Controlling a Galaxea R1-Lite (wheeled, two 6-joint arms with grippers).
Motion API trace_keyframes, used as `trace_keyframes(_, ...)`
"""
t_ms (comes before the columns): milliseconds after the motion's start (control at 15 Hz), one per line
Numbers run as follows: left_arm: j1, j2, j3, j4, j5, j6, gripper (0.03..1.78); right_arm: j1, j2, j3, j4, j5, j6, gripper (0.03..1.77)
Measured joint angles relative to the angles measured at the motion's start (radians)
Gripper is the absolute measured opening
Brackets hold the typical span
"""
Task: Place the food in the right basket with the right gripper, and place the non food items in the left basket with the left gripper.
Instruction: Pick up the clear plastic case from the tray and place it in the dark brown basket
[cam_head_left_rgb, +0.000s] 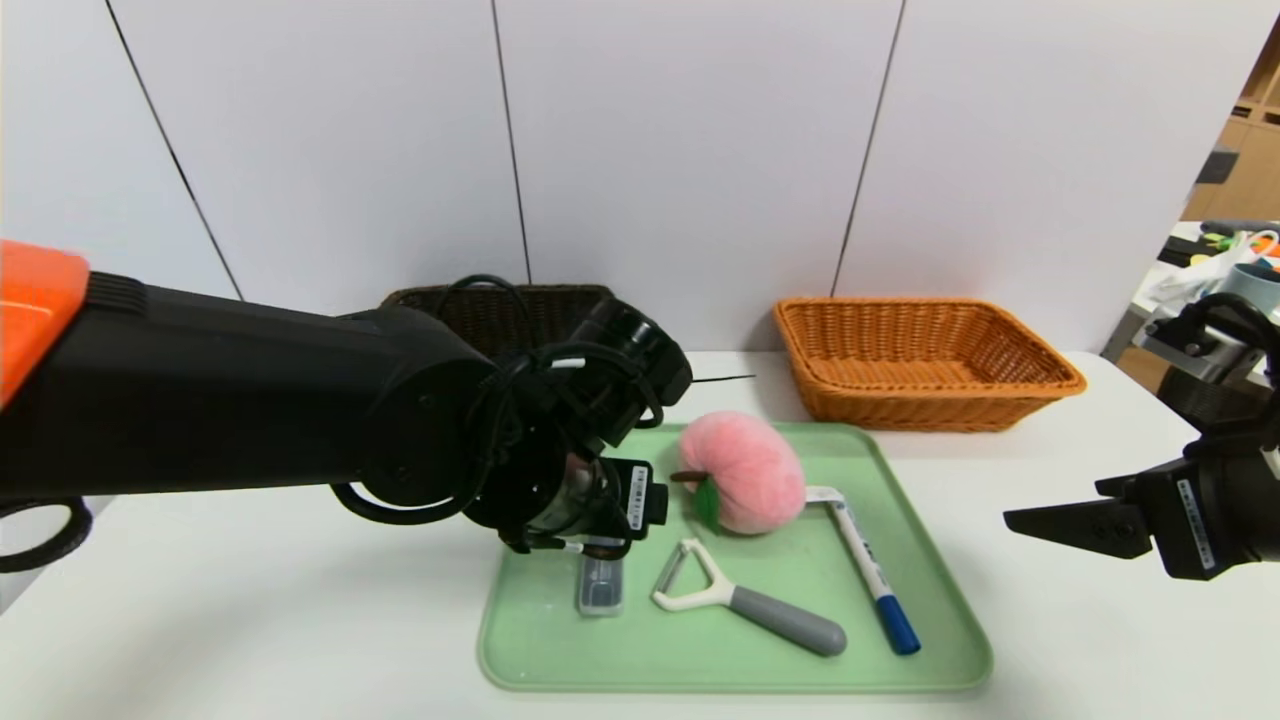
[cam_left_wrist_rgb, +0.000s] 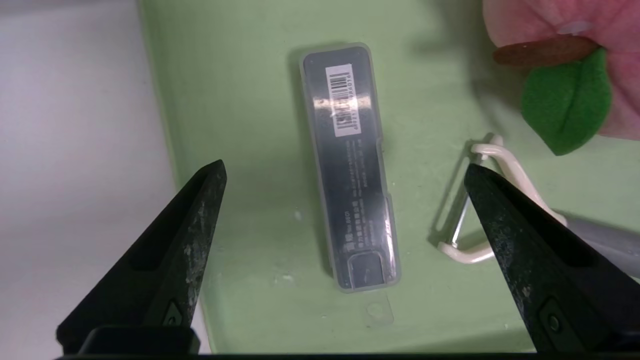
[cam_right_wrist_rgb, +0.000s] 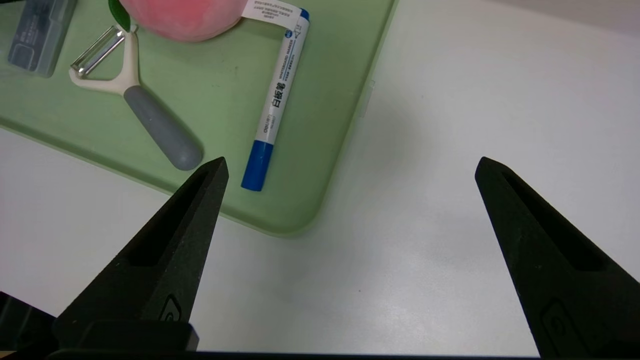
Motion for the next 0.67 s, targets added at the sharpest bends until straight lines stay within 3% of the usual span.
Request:
trace_keyframes(133,-0.001,0.029,-0.001,-0.004,0.030,-0.001,1.69,0.000,0.000,0.000,0.000,0.000,0.000,1.71)
trace_keyframes(667,-0.001,0.094,-0.002,-0.007,0.036,0.001,1.69,-0.001,-0.002,0.003,0.000,-0.001,0.002,1.71)
